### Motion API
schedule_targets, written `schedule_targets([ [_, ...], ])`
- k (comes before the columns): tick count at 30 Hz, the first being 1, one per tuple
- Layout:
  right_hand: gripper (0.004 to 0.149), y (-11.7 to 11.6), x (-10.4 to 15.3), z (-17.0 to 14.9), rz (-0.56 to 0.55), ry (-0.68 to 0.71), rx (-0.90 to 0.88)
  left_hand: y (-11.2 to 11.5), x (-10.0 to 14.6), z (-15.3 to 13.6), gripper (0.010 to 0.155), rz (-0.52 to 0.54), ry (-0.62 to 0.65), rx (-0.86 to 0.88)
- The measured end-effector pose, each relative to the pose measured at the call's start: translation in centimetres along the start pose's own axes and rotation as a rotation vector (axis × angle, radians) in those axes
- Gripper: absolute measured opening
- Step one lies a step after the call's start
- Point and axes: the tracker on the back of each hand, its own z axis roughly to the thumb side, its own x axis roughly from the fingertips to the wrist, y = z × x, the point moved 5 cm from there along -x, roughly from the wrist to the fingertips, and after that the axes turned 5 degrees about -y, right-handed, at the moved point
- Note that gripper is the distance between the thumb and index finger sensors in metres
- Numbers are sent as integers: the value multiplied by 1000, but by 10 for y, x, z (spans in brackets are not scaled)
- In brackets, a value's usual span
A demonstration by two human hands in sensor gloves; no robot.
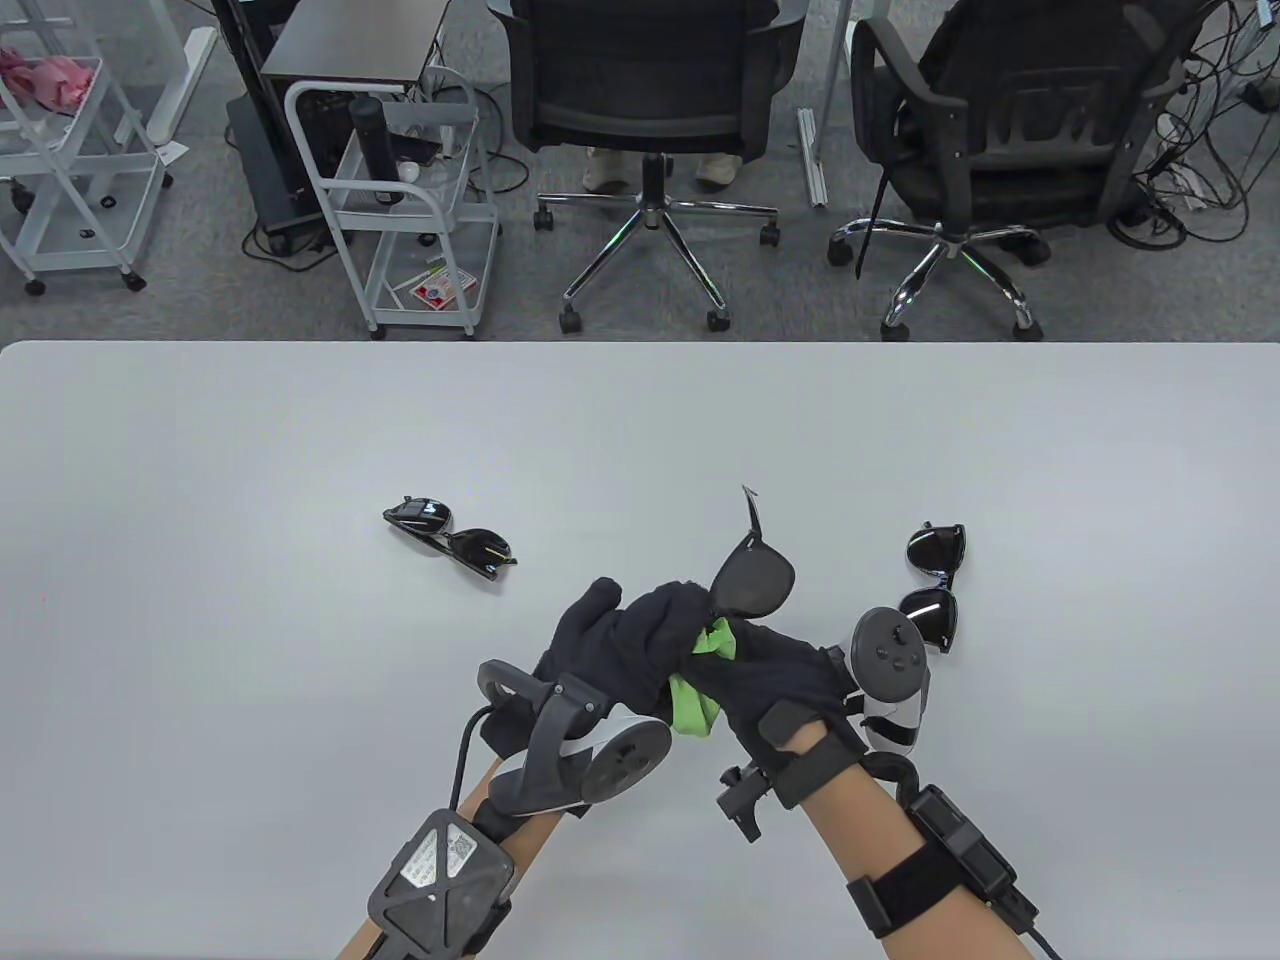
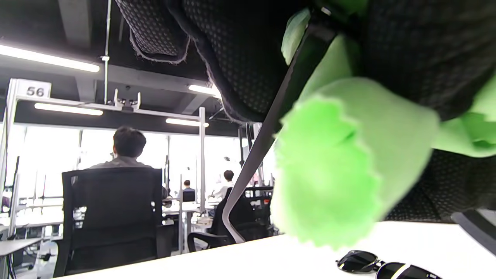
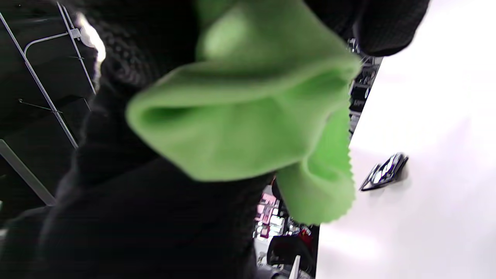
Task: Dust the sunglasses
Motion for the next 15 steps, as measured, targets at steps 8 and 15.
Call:
schedule_targets([
  [8, 51, -10, -2, 1, 174, 3, -48, -1, 1, -9, 97, -1, -26, 3],
  [15, 44, 8, 2, 0, -62, -11, 61, 0, 1, 5, 96, -2, 12, -5],
])
